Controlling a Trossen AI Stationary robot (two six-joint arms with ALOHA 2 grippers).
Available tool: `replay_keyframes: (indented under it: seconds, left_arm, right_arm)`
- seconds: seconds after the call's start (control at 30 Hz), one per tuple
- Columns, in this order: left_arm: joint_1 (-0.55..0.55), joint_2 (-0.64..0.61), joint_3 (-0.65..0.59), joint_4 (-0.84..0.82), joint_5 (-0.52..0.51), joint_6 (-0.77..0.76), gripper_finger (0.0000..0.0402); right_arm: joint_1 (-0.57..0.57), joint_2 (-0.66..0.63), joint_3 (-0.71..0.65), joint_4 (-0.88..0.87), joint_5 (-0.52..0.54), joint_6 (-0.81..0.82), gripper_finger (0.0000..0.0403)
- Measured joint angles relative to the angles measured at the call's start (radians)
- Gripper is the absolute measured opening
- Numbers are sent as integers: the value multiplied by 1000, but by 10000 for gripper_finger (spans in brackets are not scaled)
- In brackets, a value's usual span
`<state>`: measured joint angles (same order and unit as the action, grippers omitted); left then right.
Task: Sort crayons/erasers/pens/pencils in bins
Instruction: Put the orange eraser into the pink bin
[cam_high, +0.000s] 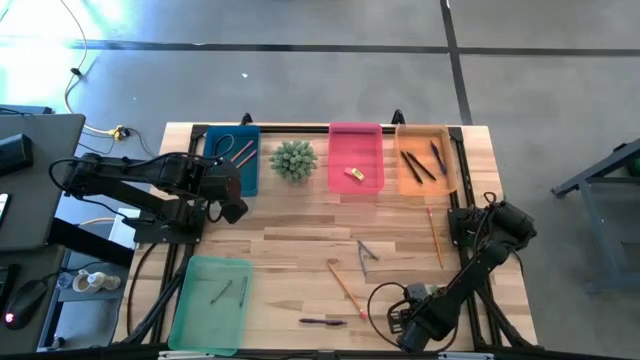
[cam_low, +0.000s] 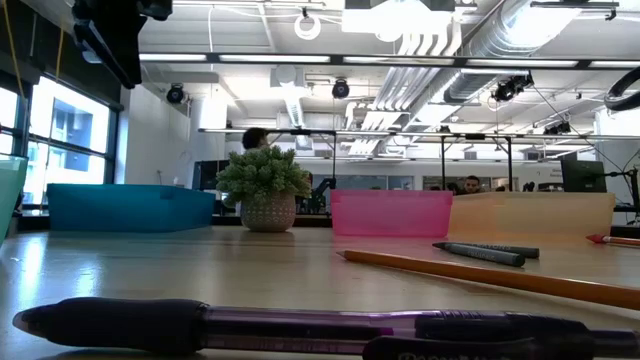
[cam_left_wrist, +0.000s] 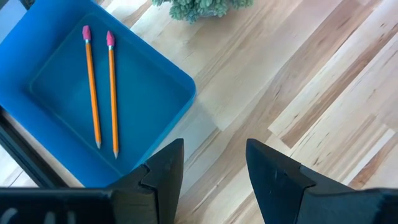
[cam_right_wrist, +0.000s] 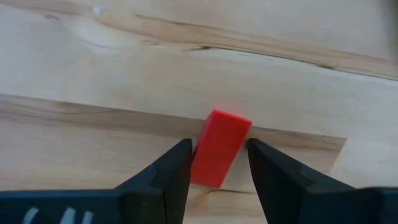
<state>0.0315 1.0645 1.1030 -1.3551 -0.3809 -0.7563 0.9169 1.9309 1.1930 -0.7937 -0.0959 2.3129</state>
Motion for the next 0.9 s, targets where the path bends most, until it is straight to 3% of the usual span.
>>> replay_keyframes:
  seconds: [0.37, 0.73, 0.9]
  left_arm:
    - [0, 0, 0, 0, 1, 0, 163]
    - [0, 0, 0, -1, 4, 0, 163]
    - [0, 0, 0, -2, 16, 0, 163]
  right_arm:
    - [0, 2, -2, 0, 10, -1, 79]
    - [0, 4, 10, 12, 19, -36, 72]
    - [3, 14, 73, -65, 96, -76, 71]
